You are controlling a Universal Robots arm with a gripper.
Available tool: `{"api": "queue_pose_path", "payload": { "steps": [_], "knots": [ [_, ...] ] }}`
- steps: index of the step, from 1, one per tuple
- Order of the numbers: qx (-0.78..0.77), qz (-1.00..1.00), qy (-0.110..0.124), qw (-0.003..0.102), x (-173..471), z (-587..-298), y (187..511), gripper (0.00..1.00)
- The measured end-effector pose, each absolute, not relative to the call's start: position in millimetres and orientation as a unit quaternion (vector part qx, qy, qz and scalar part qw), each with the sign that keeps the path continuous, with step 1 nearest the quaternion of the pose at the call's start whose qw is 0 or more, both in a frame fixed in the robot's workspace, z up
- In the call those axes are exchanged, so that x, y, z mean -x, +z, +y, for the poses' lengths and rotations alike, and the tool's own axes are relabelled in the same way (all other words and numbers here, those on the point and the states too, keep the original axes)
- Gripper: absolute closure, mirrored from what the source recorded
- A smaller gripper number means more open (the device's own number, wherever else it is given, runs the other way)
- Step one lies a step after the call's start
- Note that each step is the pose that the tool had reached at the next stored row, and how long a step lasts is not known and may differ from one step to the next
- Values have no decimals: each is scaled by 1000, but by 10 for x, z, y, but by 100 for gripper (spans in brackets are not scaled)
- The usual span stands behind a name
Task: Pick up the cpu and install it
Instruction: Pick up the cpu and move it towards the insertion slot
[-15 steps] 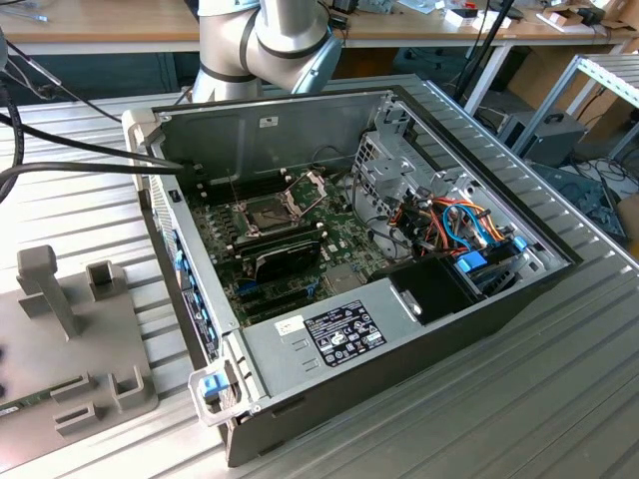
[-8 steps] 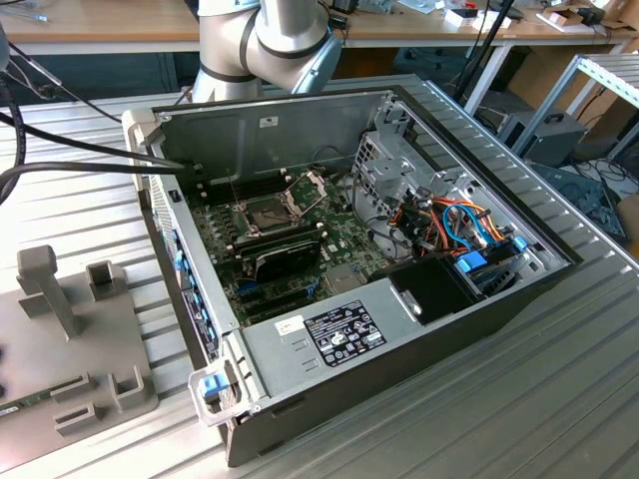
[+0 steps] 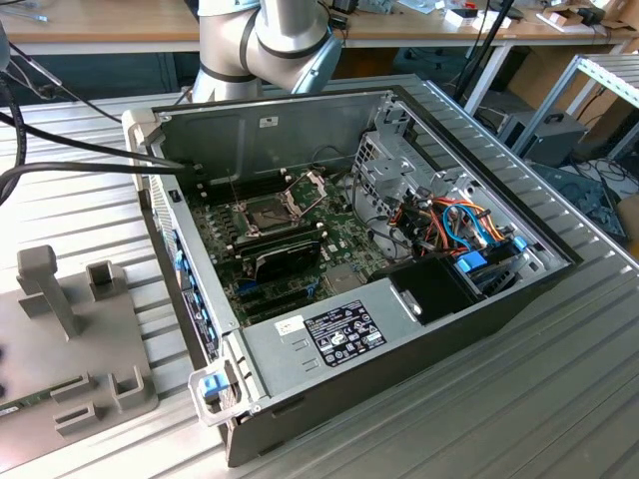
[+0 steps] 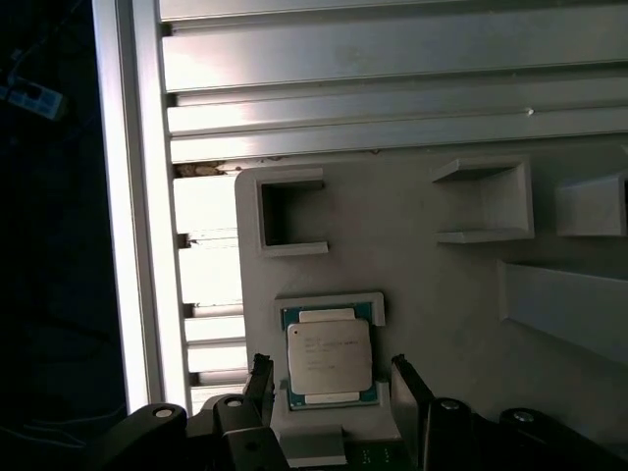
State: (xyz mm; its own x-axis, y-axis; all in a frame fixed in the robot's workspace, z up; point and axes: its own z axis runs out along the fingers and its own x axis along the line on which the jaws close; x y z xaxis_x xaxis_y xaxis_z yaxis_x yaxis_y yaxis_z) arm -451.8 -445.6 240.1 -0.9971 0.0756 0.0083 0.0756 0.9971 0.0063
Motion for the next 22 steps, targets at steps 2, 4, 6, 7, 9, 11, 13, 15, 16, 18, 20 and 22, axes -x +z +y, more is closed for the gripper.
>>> {"api": "queue_pose_path", "payload": {
  "steps": [2,4,6,7,9,11,13,15,16,18,20,22],
  "knots": [
    [38,-999,-3,4,4519,-4456,2391,40],
    [38,-999,-3,4,4519,-4456,2378,40],
    [38,-999,-3,4,4519,-4456,2368,40],
    [38,-999,-3,4,4519,-4456,2368,40],
    [38,-999,-3,4,4519,-4456,2368,40],
    [38,-999,-3,4,4519,-4456,2361,40],
    [38,-999,-3,4,4519,-4456,2361,40],
    [38,-999,-3,4,4519,-4456,2360,40],
    [38,-999,-3,4,4519,-4456,2361,40],
    [38,-999,-3,4,4519,-4456,2360,40],
    [38,-999,-3,4,4519,-4456,2359,40],
    [38,-999,-3,4,4518,-4456,2352,40]
  ]
}}
